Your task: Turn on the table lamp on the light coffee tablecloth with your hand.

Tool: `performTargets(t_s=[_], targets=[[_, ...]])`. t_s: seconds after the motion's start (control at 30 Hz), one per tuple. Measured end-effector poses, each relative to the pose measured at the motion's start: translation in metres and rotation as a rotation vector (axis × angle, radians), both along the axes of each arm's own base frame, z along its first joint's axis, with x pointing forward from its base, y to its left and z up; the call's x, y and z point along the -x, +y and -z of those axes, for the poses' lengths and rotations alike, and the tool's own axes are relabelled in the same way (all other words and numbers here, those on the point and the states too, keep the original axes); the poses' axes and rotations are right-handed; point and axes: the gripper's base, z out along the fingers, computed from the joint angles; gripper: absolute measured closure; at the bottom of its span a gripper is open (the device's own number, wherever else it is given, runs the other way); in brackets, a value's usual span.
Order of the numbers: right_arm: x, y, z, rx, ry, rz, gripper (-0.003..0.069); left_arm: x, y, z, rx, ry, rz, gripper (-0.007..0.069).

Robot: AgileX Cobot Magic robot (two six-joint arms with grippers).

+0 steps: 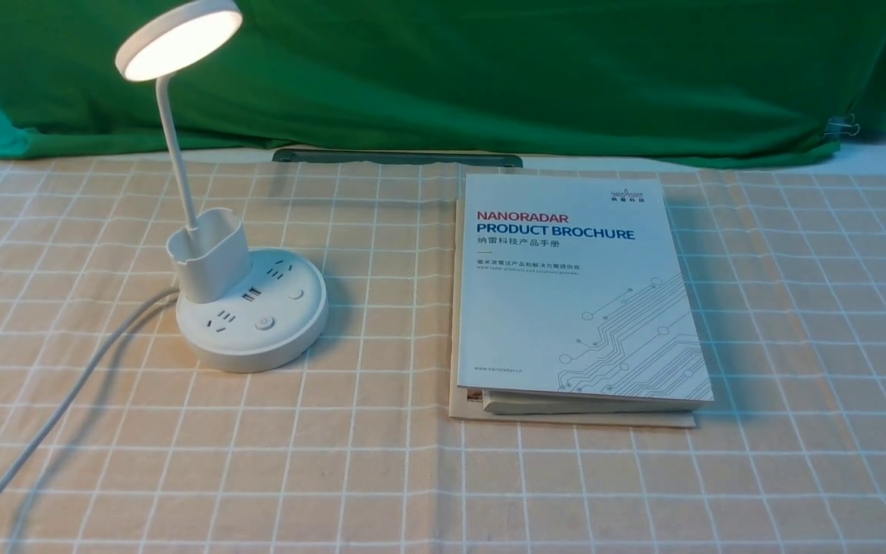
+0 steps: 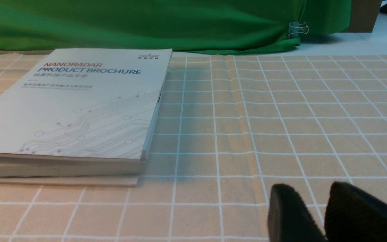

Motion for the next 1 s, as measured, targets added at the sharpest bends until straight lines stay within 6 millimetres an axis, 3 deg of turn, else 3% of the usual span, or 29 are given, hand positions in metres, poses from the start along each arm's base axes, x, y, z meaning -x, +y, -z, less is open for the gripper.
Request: performTargets(t_s=[0.17, 1.0], targets=[[0.0000, 0.0000, 0.0000, 0.000, 0.000, 0.000, 0.0421, 0.0007, -0.0004, 0.0051, -0.074, 0.053, 0.015, 0.0624], [0.0000, 0.0000, -0.0001, 0.000, -0.001, 0.000, 0.0421, 0.0009, -0.0008, 0.0055, -0.069, 0.057, 0.019, 0.0623]])
